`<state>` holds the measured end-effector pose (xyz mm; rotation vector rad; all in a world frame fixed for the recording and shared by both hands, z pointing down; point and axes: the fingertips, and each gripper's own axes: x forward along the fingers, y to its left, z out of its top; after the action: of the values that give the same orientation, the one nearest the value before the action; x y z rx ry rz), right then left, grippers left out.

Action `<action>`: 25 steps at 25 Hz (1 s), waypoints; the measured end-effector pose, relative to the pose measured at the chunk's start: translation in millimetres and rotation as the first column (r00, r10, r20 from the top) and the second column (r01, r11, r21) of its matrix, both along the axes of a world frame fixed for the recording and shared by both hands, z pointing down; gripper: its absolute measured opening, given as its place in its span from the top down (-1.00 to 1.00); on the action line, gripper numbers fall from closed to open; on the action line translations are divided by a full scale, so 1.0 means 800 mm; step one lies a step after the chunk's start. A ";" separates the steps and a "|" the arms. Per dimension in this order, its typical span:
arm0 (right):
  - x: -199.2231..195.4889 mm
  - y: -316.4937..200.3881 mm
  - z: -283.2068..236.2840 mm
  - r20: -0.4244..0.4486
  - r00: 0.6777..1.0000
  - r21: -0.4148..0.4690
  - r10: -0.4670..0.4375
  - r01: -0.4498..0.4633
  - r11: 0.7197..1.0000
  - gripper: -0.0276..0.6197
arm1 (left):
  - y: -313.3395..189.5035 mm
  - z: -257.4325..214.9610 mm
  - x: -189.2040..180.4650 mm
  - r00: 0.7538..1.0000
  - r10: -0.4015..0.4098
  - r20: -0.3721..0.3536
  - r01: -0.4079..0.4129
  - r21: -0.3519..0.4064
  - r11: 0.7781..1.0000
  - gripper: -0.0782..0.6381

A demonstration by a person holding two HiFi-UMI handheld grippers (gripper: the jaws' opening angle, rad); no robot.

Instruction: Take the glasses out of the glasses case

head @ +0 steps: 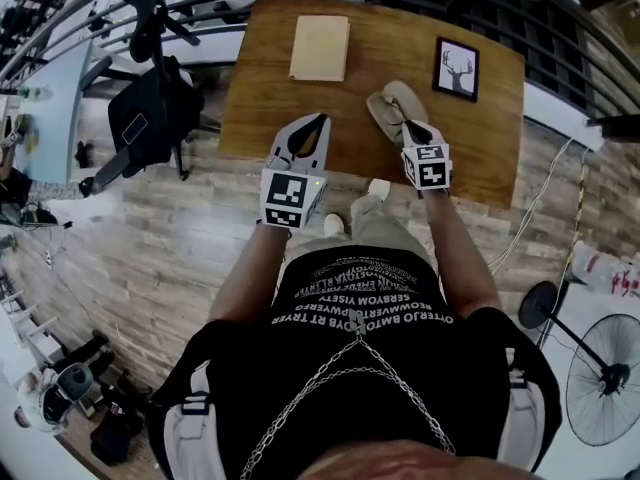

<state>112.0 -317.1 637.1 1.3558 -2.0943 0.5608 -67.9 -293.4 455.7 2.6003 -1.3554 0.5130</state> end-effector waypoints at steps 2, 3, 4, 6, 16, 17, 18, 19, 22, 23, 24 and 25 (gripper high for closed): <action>0.003 0.006 -0.015 0.014 1.000 0.021 0.011 -0.011 1.000 0.83 | 0.004 -0.002 0.002 1.000 0.008 0.000 -0.008 -0.002 1.000 0.70; 0.004 0.009 -0.021 0.022 1.000 0.032 0.016 -0.016 0.999 0.83 | 0.006 -0.003 0.004 1.000 0.013 -0.001 -0.013 0.000 1.000 0.70; 0.005 0.012 -0.028 0.031 0.999 0.044 0.020 -0.022 0.999 0.83 | 0.007 -0.006 0.005 1.000 0.017 -0.007 -0.017 0.008 1.000 0.70; 0.003 0.017 -0.041 0.049 0.998 0.069 0.025 -0.029 0.997 0.83 | 0.009 -0.013 0.008 0.999 0.023 -0.025 -0.023 0.032 0.999 0.70; -0.008 0.040 -0.108 0.126 0.992 0.205 0.023 -0.048 0.978 0.83 | 0.021 -0.019 0.010 0.998 0.048 -0.041 -0.046 0.046 0.998 0.70; -0.008 0.042 -0.115 0.138 0.990 0.217 0.023 -0.053 0.975 0.83 | 0.022 -0.019 0.011 0.998 0.051 -0.041 -0.049 0.046 0.998 0.70; -0.008 0.044 -0.121 0.150 0.988 0.228 0.025 -0.059 0.972 0.83 | 0.023 -0.019 0.013 0.998 0.054 -0.042 -0.052 0.046 0.998 0.70; -0.008 0.046 -0.128 0.161 0.987 0.238 0.027 -0.065 0.969 0.83 | 0.024 -0.020 0.014 0.997 0.058 -0.043 -0.056 0.047 0.997 0.70; -0.007 0.054 -0.146 0.187 0.982 0.266 0.030 -0.080 0.961 0.83 | 0.028 -0.025 0.019 0.996 0.070 -0.047 -0.067 0.054 0.996 0.70; -0.006 0.057 -0.152 0.194 0.981 0.274 0.030 -0.083 0.958 0.83 | 0.030 -0.026 0.020 0.996 0.073 -0.051 -0.070 0.056 0.996 0.70; -0.006 0.060 -0.158 0.200 0.979 0.282 0.029 -0.086 0.955 0.83 | 0.032 -0.028 0.022 0.996 0.076 -0.055 -0.072 0.057 0.996 0.70; -0.005 0.062 -0.163 0.206 0.978 0.291 0.028 -0.089 0.953 0.83 | 0.033 -0.031 0.023 0.995 0.077 -0.060 -0.074 0.059 0.996 0.70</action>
<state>107.7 -267.5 506.3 1.5909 -2.3830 0.4306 -49.6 -267.0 431.3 2.6977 -1.2746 0.4071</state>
